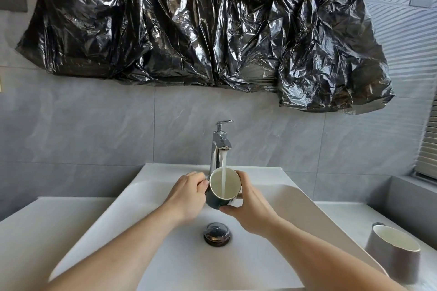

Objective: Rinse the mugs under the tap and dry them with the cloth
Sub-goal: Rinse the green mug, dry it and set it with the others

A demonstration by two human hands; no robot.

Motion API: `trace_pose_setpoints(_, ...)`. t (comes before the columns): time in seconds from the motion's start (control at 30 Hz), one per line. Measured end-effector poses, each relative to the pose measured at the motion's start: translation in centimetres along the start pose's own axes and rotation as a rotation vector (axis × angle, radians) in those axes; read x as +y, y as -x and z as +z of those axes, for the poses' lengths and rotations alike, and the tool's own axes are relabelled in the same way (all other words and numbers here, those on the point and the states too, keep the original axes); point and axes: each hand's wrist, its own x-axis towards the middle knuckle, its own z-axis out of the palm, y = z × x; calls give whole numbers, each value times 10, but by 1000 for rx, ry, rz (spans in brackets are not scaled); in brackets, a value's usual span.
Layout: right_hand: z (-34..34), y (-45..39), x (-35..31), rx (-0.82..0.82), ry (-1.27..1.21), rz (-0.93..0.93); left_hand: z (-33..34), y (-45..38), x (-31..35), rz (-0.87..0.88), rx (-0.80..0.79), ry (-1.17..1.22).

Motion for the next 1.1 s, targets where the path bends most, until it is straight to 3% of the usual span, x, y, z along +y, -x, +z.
trace_pose_setpoints(1.1,-1,4,-9,-235,-64,48,-14,-3,-11,-129,133,26)
